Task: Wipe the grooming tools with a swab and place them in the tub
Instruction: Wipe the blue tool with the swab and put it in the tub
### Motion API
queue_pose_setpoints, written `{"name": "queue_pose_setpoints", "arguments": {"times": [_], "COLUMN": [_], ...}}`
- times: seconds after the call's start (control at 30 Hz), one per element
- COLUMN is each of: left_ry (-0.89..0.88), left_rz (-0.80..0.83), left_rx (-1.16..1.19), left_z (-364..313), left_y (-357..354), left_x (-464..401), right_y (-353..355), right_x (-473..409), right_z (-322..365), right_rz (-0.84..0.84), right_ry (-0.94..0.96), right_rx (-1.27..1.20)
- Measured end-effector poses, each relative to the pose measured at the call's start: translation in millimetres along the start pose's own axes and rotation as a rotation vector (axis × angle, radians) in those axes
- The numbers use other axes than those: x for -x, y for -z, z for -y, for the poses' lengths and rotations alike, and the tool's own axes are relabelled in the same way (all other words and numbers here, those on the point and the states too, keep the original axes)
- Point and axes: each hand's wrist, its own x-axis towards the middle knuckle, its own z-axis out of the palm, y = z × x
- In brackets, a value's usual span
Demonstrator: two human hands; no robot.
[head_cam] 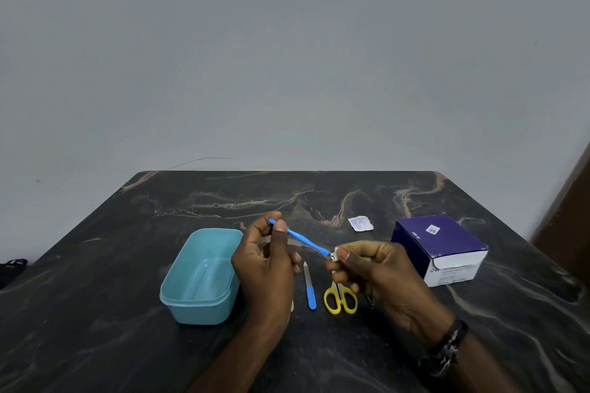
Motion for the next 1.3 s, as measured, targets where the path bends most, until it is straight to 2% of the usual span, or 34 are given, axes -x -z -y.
{"name": "queue_pose_setpoints", "arguments": {"times": [0.37,0.77,1.17,1.3], "left_ry": [-0.084,-0.061,-0.043,-0.007], "left_rz": [0.015,0.321,0.399,0.401], "left_rx": [-0.059,-0.205,-0.231,-0.192], "left_z": [2.2,14.3,11.2,9.8], "left_y": [3.6,3.9,2.3,2.3], "left_x": [-5.0,5.6,9.2,10.7], "right_y": [1.2,-1.5,-4.0,-3.6], "right_x": [-1.2,-2.6,-2.9,-3.6], "right_z": [-2.2,-6.4,-7.2,-8.6], "right_rz": [-0.023,0.048,0.020,-0.012], "right_ry": [0.062,0.071,0.083,0.055], "right_rx": [0.087,0.076,0.029,0.115]}}
